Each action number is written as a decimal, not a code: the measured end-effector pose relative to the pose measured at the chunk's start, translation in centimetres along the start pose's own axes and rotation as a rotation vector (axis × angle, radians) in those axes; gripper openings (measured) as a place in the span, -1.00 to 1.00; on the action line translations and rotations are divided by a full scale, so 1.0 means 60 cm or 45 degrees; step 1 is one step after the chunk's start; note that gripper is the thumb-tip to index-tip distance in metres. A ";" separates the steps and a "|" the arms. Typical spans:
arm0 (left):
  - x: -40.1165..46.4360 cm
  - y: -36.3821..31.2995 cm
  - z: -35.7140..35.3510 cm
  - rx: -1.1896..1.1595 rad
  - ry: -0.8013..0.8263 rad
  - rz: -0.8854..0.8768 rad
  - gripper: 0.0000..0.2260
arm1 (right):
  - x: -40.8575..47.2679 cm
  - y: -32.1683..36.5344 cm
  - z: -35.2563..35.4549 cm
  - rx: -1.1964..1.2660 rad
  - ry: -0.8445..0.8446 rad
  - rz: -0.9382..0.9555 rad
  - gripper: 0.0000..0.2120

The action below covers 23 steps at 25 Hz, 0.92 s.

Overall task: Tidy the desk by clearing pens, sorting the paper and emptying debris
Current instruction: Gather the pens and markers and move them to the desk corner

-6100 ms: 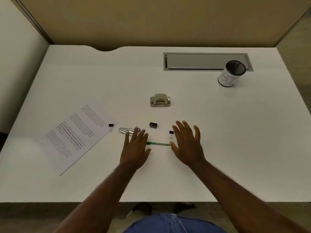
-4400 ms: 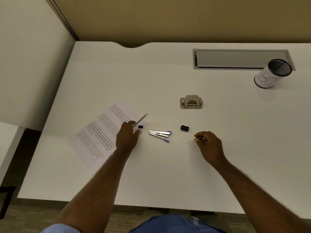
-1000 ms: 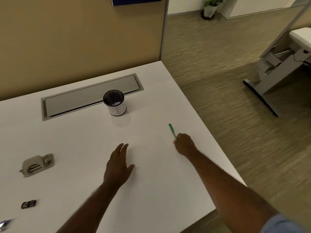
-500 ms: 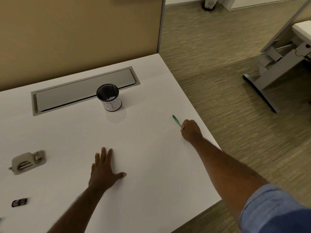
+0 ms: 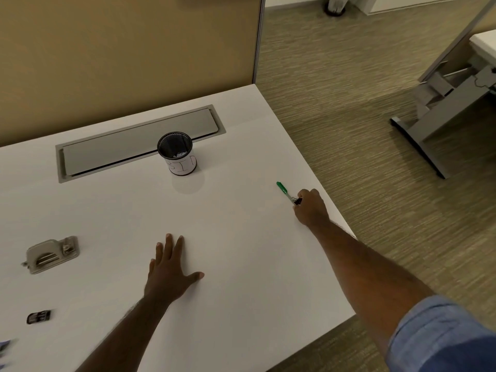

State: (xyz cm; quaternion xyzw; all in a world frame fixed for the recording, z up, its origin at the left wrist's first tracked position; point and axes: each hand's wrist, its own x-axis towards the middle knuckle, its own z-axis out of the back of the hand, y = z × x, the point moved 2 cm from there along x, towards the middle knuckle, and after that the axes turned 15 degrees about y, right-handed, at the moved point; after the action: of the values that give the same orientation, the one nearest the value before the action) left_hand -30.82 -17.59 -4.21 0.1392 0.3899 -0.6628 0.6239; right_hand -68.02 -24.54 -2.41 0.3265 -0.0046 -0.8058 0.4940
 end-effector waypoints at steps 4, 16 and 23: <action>-0.005 0.003 -0.002 0.014 -0.007 -0.017 -0.06 | -0.007 -0.005 0.002 0.061 -0.003 -0.010 -0.65; -0.017 0.017 0.006 0.001 -0.021 -0.080 -0.14 | -0.064 0.011 -0.008 0.250 -0.223 0.085 -0.62; -0.076 0.066 0.053 -0.036 -0.180 -0.152 -0.24 | -0.158 0.120 -0.129 0.222 -0.120 0.470 -0.68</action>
State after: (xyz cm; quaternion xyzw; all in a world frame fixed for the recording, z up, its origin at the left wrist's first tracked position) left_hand -25.31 -16.15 -0.42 0.0598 0.3618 -0.7015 0.6111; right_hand -55.36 -18.22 -1.20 0.3237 -0.1573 -0.7124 0.6025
